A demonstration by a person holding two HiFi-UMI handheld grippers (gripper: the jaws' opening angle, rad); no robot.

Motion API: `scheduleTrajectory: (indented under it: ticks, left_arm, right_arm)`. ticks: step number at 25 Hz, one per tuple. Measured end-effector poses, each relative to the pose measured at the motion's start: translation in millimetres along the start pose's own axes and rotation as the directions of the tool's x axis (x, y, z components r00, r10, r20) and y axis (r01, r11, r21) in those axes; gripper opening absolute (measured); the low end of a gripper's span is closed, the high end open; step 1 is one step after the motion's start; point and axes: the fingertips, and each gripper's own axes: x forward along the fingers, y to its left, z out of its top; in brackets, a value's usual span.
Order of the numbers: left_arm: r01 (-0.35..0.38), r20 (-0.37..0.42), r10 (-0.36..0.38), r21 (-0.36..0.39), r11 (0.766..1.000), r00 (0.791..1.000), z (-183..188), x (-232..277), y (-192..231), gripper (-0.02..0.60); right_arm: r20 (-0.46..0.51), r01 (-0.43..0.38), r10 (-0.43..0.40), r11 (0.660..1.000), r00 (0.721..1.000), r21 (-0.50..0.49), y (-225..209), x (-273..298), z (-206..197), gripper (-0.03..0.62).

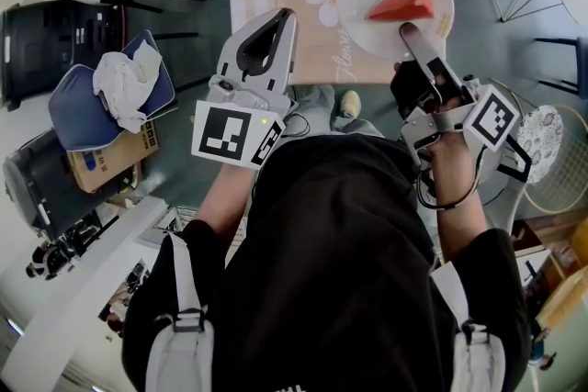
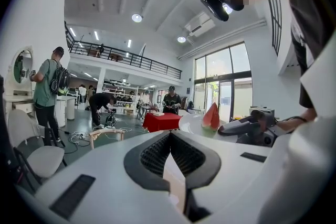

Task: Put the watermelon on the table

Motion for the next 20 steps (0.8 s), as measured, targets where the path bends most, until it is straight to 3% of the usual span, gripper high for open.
scheduleTrajectory:
  ticks: [20]
  left_arm:
    - [0.049,0.014,-0.048,-0.029,0.998,0.999,10.1,46.2,53.2,0.008]
  right_arm:
    - [0.043,0.034,-0.033,0.999,0.999,-0.004,-5.7,57.0,25.3,0.031]
